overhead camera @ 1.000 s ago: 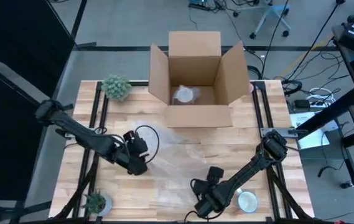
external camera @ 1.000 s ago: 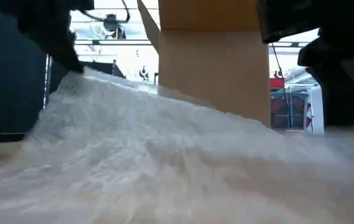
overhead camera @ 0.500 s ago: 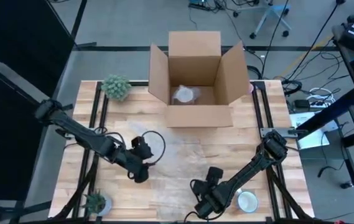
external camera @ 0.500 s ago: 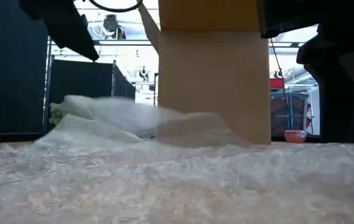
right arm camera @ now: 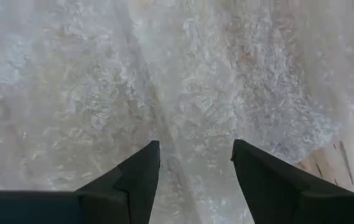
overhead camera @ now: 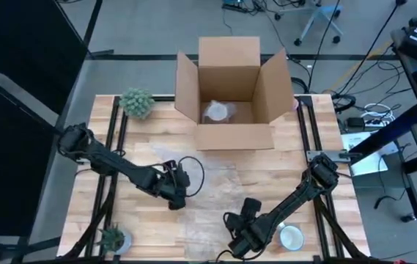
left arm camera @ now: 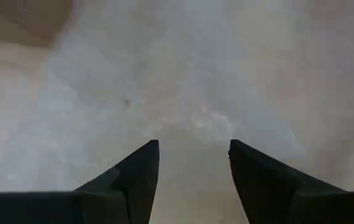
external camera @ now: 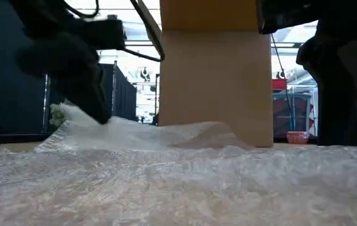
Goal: Wrap mug
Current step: Prepare the bubble wrap
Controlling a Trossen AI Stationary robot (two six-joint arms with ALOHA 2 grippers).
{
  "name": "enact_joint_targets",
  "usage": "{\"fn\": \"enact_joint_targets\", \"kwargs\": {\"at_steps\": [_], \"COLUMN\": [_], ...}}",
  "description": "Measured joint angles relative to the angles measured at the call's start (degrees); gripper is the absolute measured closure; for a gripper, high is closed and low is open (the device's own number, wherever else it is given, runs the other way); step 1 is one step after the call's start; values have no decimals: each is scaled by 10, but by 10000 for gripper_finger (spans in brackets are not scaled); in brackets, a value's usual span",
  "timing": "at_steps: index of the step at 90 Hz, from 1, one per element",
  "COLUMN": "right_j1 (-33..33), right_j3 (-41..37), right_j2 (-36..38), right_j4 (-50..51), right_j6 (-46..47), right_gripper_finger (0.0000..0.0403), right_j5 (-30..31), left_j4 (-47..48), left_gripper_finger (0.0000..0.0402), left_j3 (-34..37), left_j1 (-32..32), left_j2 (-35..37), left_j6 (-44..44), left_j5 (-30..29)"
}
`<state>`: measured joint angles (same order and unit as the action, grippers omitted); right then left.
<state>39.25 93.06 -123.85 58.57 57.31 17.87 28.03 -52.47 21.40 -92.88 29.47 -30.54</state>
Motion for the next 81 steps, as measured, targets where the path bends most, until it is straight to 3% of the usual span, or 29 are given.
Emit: {"fn": "enact_joint_targets", "kwargs": {"at_steps": [9,14,28,43,61,69,81], "right_j1": [5,11,31,55,66,66,57], "right_j3": [0,0,0,0,0,0,0], "right_j2": [0,0,0,0,0,0,0], "right_j4": [-13,-18,-11,27,42,41,40], "right_j6": [-1,-1,0,4,10,10,33], "right_gripper_finger": [216,216,216,216,216,216,216], "right_j5": [1,0,0,-4,-7,-8,-9], "left_j4": [15,32,75,98,157,154,130], "left_gripper_finger": [222,222,222,222,222,222,222], "left_j3": [0,0,0,0,-5,-5,-6], "left_j1": [-26,-50,-97,-95,-97,-95,-85], "left_j2": [0,0,1,22,78,108,139], "left_j6": [17,19,17,20,46,45,38], "left_j5": [-102,-126,-129,-109,-166,-136,15]}}
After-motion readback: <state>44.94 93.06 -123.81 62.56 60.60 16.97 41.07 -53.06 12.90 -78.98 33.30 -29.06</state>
